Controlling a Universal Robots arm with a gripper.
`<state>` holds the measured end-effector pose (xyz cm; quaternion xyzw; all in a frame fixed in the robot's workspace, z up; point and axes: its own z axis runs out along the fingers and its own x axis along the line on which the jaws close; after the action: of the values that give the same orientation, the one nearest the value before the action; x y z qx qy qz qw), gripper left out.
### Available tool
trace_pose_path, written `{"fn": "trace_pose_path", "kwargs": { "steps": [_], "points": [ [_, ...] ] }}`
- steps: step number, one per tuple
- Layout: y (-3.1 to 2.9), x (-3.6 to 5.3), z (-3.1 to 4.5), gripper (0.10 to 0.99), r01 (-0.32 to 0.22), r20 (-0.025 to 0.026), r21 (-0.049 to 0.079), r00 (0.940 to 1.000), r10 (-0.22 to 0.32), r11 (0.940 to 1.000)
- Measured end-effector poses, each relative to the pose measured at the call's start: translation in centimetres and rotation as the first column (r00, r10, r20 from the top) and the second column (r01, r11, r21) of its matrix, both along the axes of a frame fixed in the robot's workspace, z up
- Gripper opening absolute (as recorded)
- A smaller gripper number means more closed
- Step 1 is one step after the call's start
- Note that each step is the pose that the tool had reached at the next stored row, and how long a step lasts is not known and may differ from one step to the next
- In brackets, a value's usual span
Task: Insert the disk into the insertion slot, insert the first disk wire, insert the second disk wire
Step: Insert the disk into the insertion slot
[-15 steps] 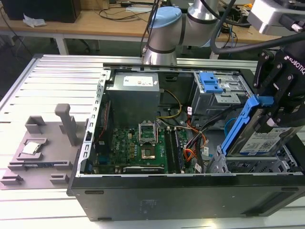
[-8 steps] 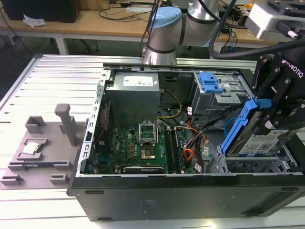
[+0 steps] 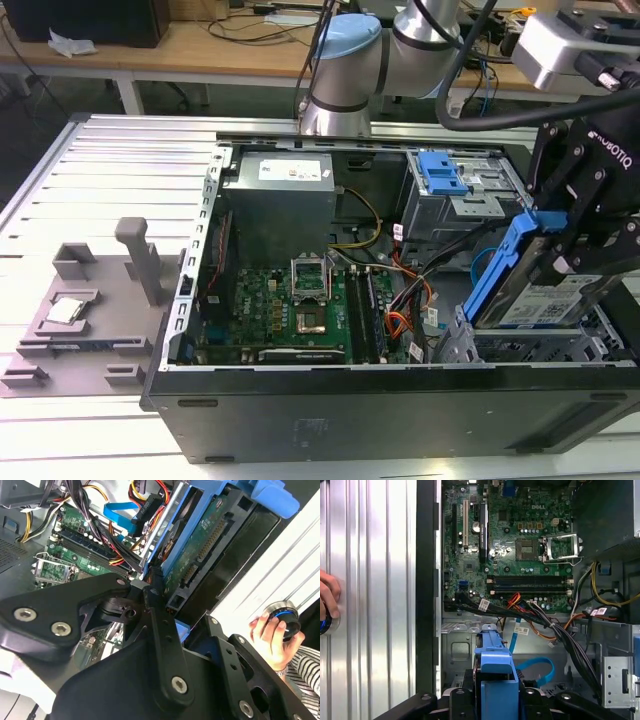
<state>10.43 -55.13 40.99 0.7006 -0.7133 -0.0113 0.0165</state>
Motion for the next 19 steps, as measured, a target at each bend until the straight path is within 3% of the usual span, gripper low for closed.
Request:
{"fn": "trace_pose_path", "kwargs": {
  "steps": [13,19],
  "points": [
    [0.00,0.00,-1.08,0.365,0.000,0.0000,0.000,1.0000,0.000,1.0000],
    [0.00,0.00,-1.14,0.365,0.000,0.0000,0.000,1.0000,0.000,1.0000]
  ]
}}
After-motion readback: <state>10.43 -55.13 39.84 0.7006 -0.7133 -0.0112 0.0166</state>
